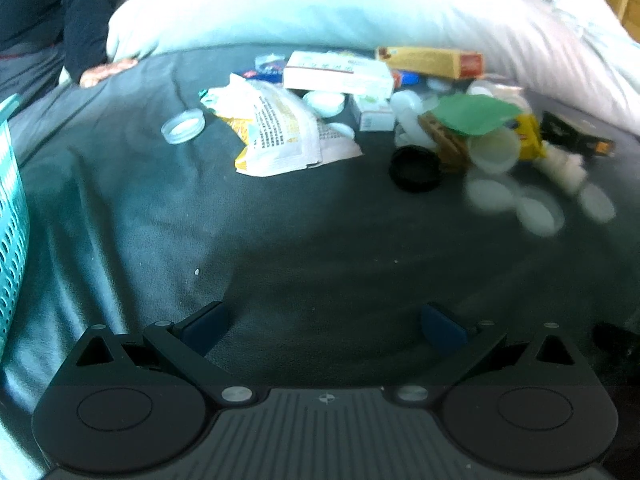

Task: Organize objects
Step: 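Swing both tools back over the pile of lids, then grasp translucent jar lid with left tool while right tool grasps another translucent lid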

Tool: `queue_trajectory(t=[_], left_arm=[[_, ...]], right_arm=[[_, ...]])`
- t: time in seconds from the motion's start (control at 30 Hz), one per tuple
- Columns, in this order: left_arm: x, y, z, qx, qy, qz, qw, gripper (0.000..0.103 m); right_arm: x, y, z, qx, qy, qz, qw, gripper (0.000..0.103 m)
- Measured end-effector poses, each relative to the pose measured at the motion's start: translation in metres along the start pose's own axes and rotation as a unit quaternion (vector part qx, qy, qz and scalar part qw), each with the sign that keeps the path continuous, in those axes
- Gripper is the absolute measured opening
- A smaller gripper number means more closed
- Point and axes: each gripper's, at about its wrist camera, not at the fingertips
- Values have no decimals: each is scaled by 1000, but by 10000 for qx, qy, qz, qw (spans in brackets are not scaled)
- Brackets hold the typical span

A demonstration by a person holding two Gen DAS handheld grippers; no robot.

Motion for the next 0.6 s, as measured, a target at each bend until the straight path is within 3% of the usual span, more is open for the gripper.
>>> queue_trajectory(t=[0.07,0.2,0.23,0.3,0.43,0.6], left_arm=[[-1,2,2,-67,-44,5,10000,103],[2,-5,11,-675,-395,-281,9965,79],[4,-10,12,-739,-480,-369,9954,77],[6,-21,11,-827,-668,-664,9921,73],[9,-33,6,-1226,-689,-820,9867,69],[6,-40,2,-1472,-739,-871,9825,66]], right_arm=[[6,-13,11,256,-270,-205,9991,98],[26,-26,20,164,-782,209,9966,95],[32,-30,17,199,-807,348,9959,94],[43,-35,3,259,-734,613,9951,81],[55,-41,-23,495,-583,966,9924,78],[66,-40,-48,764,-593,1085,9894,75]])
Point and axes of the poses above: each gripper's, at about its wrist camera, not at the fingertips, and z roughly against the way its jaws point, y to its left, x to its top, and after that the axes turned 4 degrees about y, right-handed
